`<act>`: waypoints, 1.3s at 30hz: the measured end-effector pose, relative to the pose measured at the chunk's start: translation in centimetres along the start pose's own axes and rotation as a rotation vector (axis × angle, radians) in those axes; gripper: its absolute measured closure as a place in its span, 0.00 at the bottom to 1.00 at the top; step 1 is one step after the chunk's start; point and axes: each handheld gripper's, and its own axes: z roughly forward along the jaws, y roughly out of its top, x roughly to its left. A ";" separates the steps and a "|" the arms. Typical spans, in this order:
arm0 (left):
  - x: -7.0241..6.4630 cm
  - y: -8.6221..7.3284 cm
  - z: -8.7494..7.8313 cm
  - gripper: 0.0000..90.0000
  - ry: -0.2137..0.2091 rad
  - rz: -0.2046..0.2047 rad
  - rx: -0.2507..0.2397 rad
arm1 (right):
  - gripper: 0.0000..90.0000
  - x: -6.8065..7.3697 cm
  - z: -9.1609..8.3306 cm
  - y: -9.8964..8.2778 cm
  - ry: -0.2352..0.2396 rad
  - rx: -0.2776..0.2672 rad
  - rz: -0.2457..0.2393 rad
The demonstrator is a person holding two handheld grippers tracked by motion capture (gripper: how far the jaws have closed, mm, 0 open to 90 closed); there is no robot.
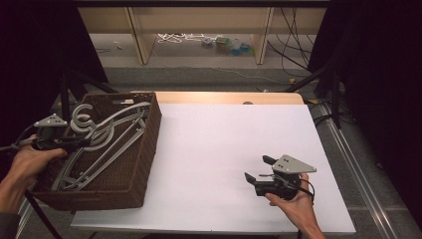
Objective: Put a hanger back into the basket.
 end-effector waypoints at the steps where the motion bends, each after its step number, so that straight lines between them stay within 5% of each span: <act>1: -0.1 0.0 0.3 0.88 -0.006 0.001 0.004 | 0.20 0.0 0.0 0.0 0.000 0.000 0.000; 11: 0.5 -0.4 1.2 0.88 -0.011 -0.038 0.007 | 0.20 0.0 0.1 -0.1 0.004 0.015 0.005; 24: 1.5 -0.9 2.8 0.75 0.146 -0.239 0.021 | 0.20 0.0 0.3 -0.2 0.005 0.022 0.003; 28: 1.7 -1.1 3.0 0.69 0.219 -0.259 0.062 | 0.20 0.0 0.3 -0.2 0.008 0.027 0.006; 32: 1.8 -1.2 2.5 0.59 0.228 -0.283 0.037 | 0.20 -0.1 0.3 -0.3 0.006 0.025 0.007; 34: 1.6 -1.0 1.6 0.55 0.254 -0.300 -0.011 | 0.20 -0.1 0.4 -0.3 0.006 0.026 0.009; 39: 0.1 -0.4 0.0 0.46 0.244 -0.302 -0.131 | 0.20 0.0 0.4 -0.3 0.005 0.018 0.011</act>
